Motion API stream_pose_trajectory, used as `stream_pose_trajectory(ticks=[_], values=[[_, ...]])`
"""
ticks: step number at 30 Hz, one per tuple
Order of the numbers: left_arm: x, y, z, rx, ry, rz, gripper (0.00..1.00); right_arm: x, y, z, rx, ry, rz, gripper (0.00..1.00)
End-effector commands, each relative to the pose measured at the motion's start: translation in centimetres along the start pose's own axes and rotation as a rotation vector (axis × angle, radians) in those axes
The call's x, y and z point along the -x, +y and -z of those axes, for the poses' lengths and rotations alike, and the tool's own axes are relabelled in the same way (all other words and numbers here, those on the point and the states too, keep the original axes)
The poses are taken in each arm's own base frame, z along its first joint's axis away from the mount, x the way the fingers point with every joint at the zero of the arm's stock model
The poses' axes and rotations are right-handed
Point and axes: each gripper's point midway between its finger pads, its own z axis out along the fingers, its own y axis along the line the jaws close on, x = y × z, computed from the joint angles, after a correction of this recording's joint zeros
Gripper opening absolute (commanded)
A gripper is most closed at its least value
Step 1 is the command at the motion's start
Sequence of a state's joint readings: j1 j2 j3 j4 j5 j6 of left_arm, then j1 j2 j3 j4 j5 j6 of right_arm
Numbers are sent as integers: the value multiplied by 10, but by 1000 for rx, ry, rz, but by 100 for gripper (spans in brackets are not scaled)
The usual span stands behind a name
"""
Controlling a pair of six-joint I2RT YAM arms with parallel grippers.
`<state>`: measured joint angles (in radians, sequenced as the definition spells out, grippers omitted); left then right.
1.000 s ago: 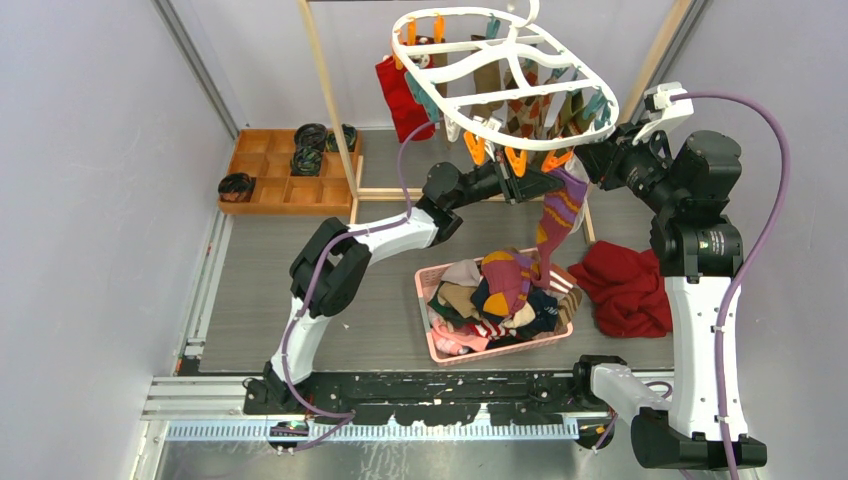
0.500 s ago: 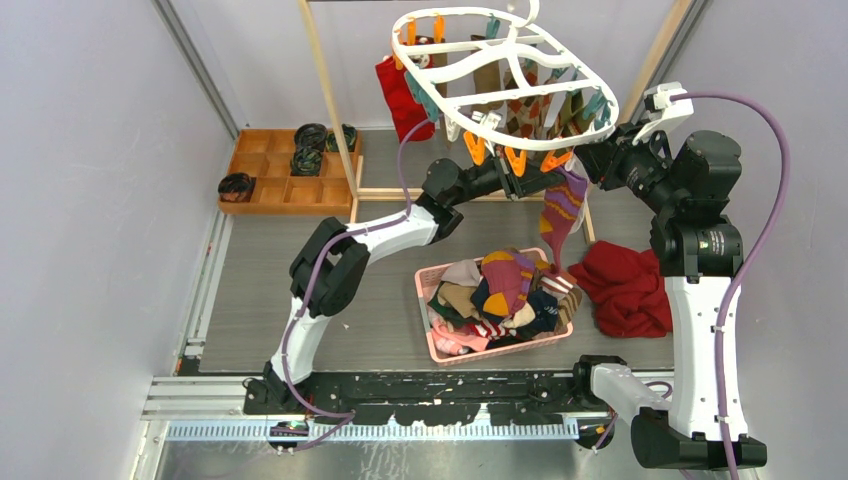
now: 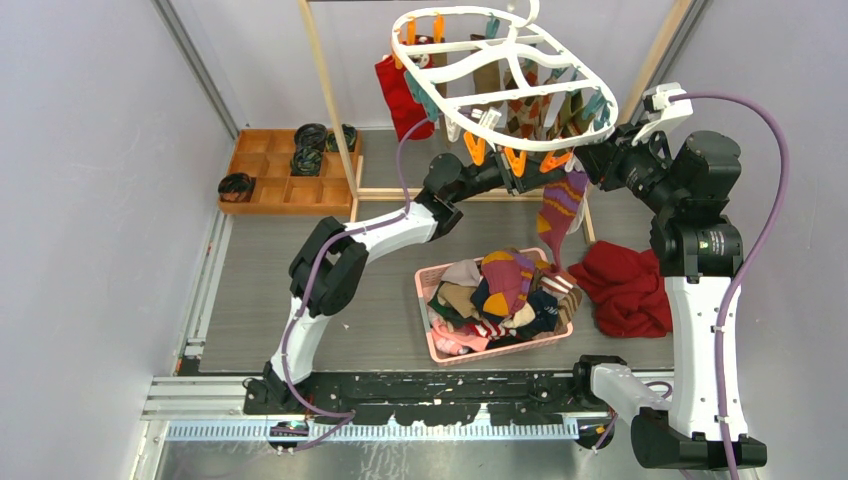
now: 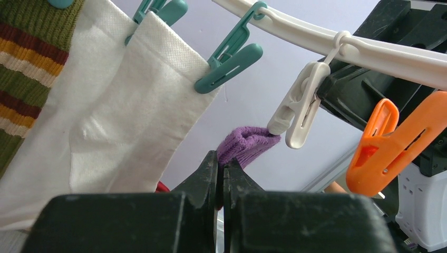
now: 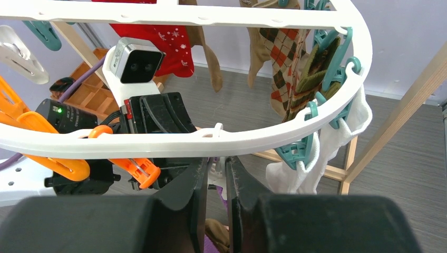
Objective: Clip the socks to the hanger
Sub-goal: Clamp the sock onto the hanger.
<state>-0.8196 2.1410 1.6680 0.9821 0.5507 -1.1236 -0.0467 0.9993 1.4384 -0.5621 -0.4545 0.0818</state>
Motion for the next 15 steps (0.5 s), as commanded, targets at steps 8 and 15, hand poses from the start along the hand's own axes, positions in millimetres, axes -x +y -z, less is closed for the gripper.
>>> stream_pose_trajectory(ticks=[8,15], values=[[30,-29,-6,-74,-58,-30,0,8,4,6,3,-23,38,14],[33,-30,-8,-71,-59,-26,0,5,3,5,2,-12,45,14]])
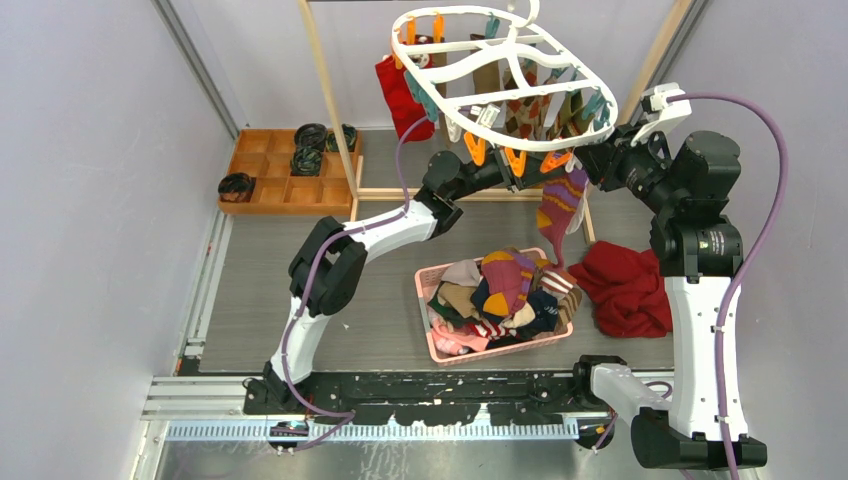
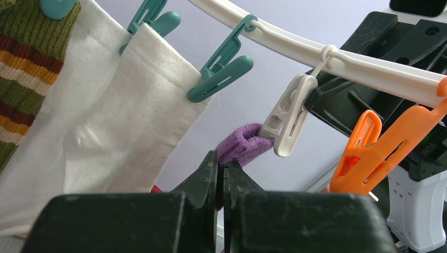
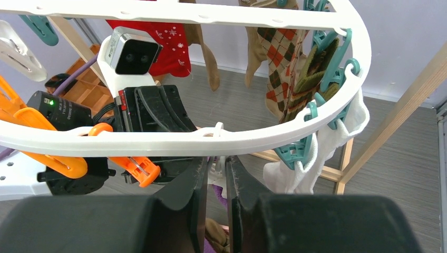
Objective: Clip the socks to the hanger
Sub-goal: Clamp the sock onto the hanger.
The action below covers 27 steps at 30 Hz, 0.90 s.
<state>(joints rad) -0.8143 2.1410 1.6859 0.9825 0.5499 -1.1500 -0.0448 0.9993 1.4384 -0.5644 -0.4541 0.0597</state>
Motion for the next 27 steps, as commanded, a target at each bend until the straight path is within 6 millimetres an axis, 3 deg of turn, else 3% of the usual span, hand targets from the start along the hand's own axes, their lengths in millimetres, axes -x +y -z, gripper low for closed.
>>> stream_pose_trajectory(ticks=[1,19,21,27], values=[[25,-25,-7,-57,-46,-38,0,6,3,5,-1,-14,25,14],[31,-38,-6,-106,-63,-13,0,9,-1,7,-26,-16,62,16],[30,-38,-6,-107,-62,-12,0,10,0,7,-21,-18,62,19],[30,-36,-6,-105,-62,-10,0,12,2,9,-16,-24,60,40]])
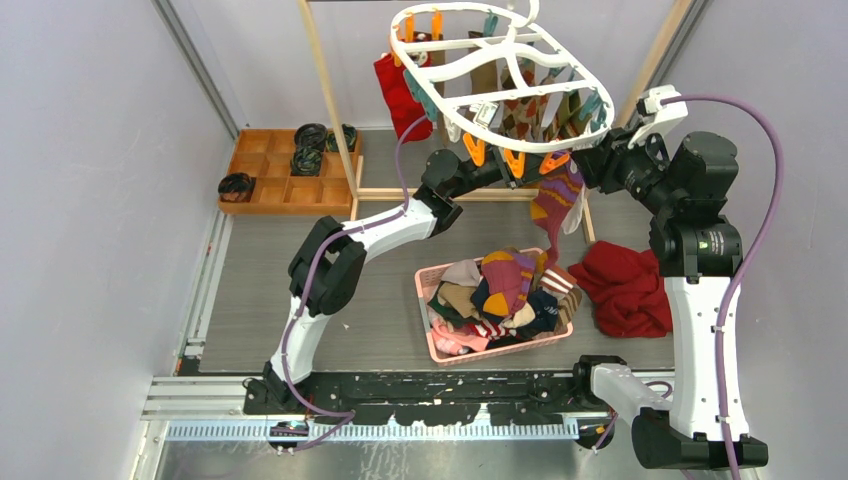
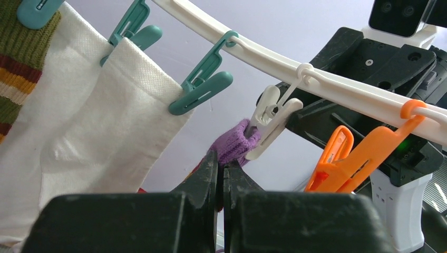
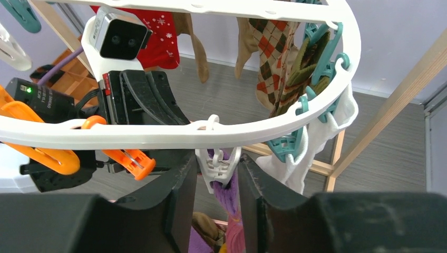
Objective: Clip the socks to the hanger
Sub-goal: Clamp the sock onto the hanger.
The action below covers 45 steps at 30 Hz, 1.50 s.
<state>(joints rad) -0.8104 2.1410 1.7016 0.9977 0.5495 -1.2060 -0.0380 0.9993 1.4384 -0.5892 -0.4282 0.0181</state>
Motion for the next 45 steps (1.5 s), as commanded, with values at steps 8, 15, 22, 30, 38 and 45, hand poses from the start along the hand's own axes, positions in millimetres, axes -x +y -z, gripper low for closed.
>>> stream_pose_trajectory(ticks=[8,15,22,30,38,45], values=[[21,-26,-6,-81,-47,-43,0,23,9,16,4,-58,33,59],[22,-19,-2,-52,-62,-32,14,22,14,34,-3,-55,71,85],[24,-10,15,3,-91,-45,39,0,16,52,11,-11,82,97],[21,10,62,145,-118,-70,55,-41,26,71,46,76,78,100],[6,16,114,304,-61,-176,61,-78,37,81,108,150,82,100],[-36,9,190,535,91,-268,66,-115,35,79,120,209,58,100]])
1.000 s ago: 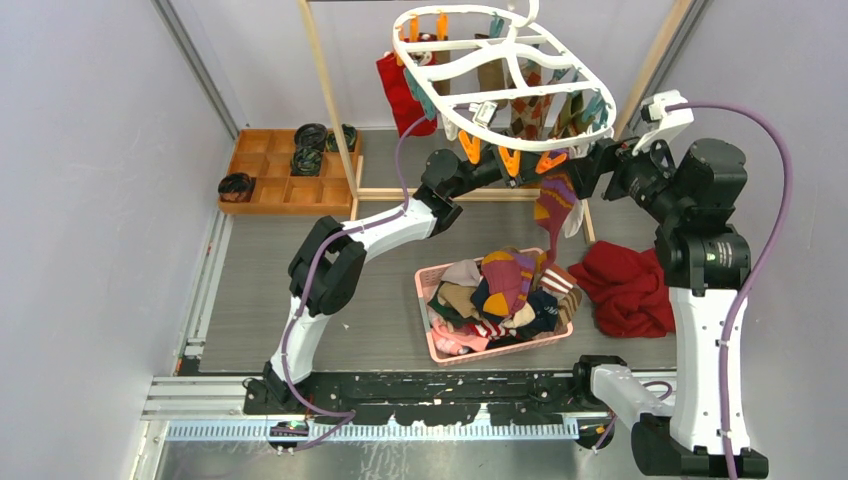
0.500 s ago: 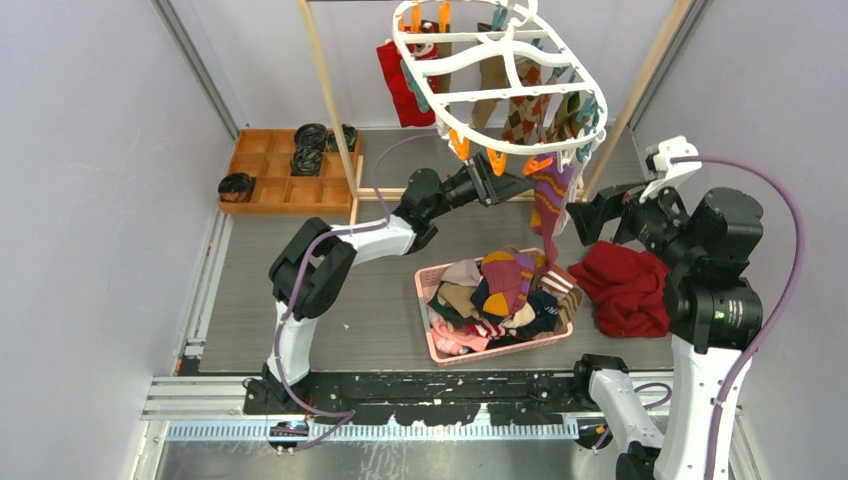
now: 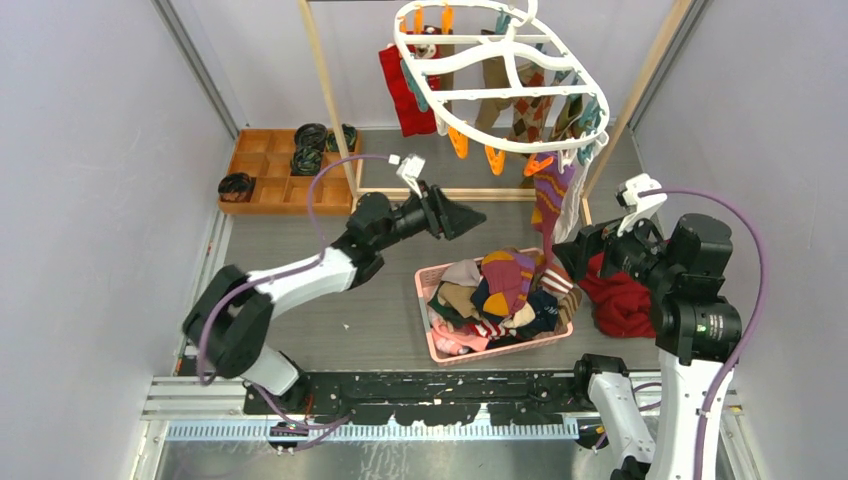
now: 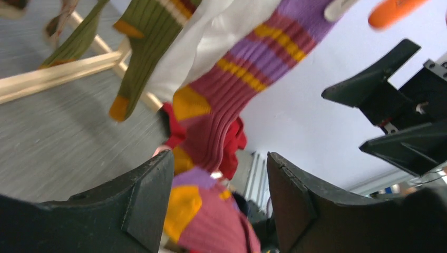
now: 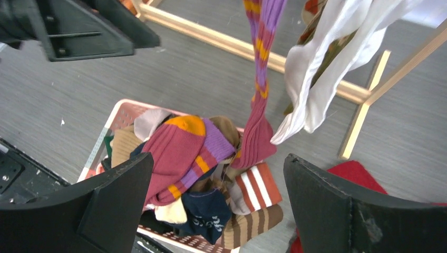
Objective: Clip the socks to the hanger
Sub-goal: Clamp the sock onto the hanger, then pick up the sock from the bin.
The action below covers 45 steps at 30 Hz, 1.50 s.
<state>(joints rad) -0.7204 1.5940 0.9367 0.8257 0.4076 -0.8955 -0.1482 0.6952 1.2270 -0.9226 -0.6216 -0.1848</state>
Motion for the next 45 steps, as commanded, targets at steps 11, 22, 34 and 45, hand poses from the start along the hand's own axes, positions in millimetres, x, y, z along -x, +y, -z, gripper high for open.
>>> stream_pose_trajectory(ticks=[11,22,34,45], values=[[-78,-28,141,200,230,-332,74,-75,-15,-27,5,85,-52,100],[-117,-71,166,225,320,-333,79,-106,-33,-43,-18,146,-123,100],[-134,-100,101,471,475,-774,75,-114,-41,-36,-96,153,-89,100],[-137,-98,33,522,565,-945,48,-115,-45,-32,-129,149,-71,100]])
